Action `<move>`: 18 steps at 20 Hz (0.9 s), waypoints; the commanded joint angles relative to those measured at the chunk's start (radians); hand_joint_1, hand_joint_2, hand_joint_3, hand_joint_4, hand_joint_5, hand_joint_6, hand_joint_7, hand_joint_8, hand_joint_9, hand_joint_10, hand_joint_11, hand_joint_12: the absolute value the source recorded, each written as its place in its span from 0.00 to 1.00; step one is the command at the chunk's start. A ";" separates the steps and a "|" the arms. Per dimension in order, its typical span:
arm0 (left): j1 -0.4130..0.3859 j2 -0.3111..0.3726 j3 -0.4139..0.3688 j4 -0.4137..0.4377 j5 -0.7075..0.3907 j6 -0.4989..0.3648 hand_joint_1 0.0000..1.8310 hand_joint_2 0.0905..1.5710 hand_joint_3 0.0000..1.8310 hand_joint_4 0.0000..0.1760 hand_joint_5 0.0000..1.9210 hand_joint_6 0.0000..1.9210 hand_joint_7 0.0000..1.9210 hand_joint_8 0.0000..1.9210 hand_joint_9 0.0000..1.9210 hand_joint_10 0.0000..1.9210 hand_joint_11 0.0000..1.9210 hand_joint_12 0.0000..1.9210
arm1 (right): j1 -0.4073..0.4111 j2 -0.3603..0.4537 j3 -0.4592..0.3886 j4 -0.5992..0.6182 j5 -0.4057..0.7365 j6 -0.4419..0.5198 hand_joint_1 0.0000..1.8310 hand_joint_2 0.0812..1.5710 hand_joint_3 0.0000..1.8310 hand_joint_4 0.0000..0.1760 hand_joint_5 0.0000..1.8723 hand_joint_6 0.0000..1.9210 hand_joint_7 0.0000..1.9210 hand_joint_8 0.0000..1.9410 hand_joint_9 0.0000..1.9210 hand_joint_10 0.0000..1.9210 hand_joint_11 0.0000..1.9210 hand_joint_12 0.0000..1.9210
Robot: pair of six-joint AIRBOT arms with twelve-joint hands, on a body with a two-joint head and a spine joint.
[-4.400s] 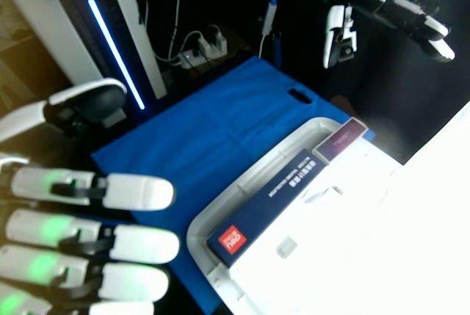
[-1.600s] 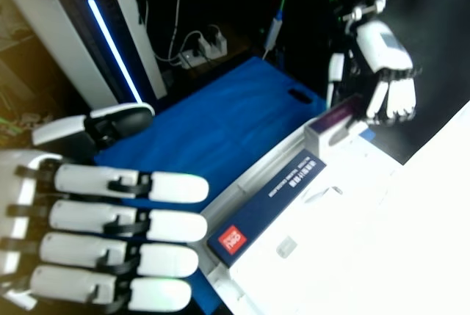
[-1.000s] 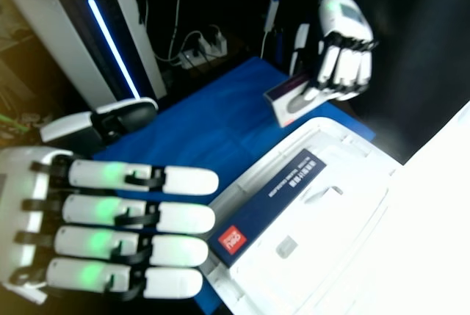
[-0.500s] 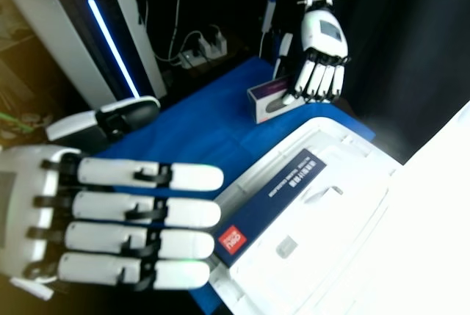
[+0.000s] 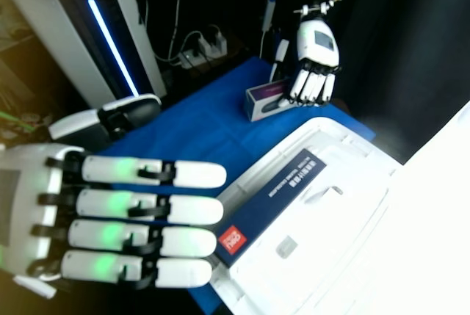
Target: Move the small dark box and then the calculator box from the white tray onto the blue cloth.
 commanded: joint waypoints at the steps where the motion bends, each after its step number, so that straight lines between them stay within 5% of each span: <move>1: -0.005 0.004 -0.007 -0.038 -0.098 -0.006 0.55 0.63 0.00 0.00 0.41 0.38 0.43 0.22 0.40 0.21 0.17 0.57 | 0.012 0.001 0.002 0.037 0.113 0.011 0.26 0.47 0.00 0.00 0.10 0.00 0.09 0.00 0.10 0.01 0.11 0.04; 2: -0.005 0.007 -0.010 -0.038 -0.099 -0.006 0.54 0.60 0.00 0.00 0.41 0.28 0.44 0.17 0.41 0.14 0.16 0.51 | 0.012 0.001 0.002 0.037 0.113 0.011 0.27 0.47 0.00 0.00 0.10 0.00 0.10 0.01 0.11 0.01 0.11 0.04; 5: 0.000 0.014 -0.018 -0.038 -0.105 -0.006 0.51 0.54 0.00 0.00 0.45 0.06 0.43 0.08 0.41 0.04 0.06 0.59 | 0.012 0.001 0.002 0.037 0.113 0.011 0.26 0.46 0.00 0.00 0.10 0.00 0.11 0.01 0.11 0.01 0.09 0.04; 10: 0.003 0.019 -0.022 -0.038 -0.110 -0.006 0.48 0.53 0.00 0.00 0.46 0.02 0.45 0.07 0.42 0.03 0.02 0.70 | 0.012 -0.001 0.002 0.037 0.113 0.011 0.27 0.46 0.00 0.00 0.10 0.00 0.09 0.00 0.10 0.00 0.10 0.04; 12: 0.003 0.024 -0.022 -0.039 -0.114 -0.006 0.50 0.54 0.00 0.00 0.45 0.01 0.44 0.06 0.41 0.03 0.00 0.58 | 0.012 -0.003 0.004 0.037 0.113 0.011 0.27 0.46 0.00 0.00 0.10 0.00 0.10 0.01 0.11 0.00 0.10 0.04; 14: 0.003 0.030 -0.022 -0.053 -0.131 -0.006 0.48 0.53 0.00 0.00 0.45 0.01 0.45 0.07 0.42 0.04 0.03 0.58 | 0.012 -0.005 0.007 0.037 0.113 0.011 0.27 0.44 0.00 0.00 0.10 0.00 0.10 0.00 0.10 0.00 0.10 0.04; 16: 0.003 0.048 -0.027 -0.101 -0.166 0.025 0.44 0.55 0.00 0.00 0.42 0.00 0.43 0.06 0.41 0.04 0.06 0.68 | 0.012 -0.007 0.015 0.037 0.090 0.011 0.29 0.41 0.00 0.00 0.11 0.01 0.10 0.01 0.12 0.00 0.09 0.14; 17: 0.003 0.064 -0.034 -0.144 -0.192 0.069 0.43 0.52 0.00 0.00 0.43 0.00 0.43 0.06 0.42 0.05 0.11 0.66 | 0.012 -0.019 0.034 0.033 0.064 0.011 0.34 0.42 0.00 0.18 0.09 0.00 0.14 0.00 0.11 0.00 0.01 0.25; 18: 0.002 0.070 -0.035 -0.164 -0.207 0.088 0.45 0.53 0.00 0.00 0.43 0.00 0.42 0.05 0.40 0.05 0.07 0.60 | 0.013 -0.032 0.047 0.027 0.045 0.011 0.36 0.41 0.00 0.26 0.09 0.00 0.15 0.00 0.11 0.00 0.00 0.24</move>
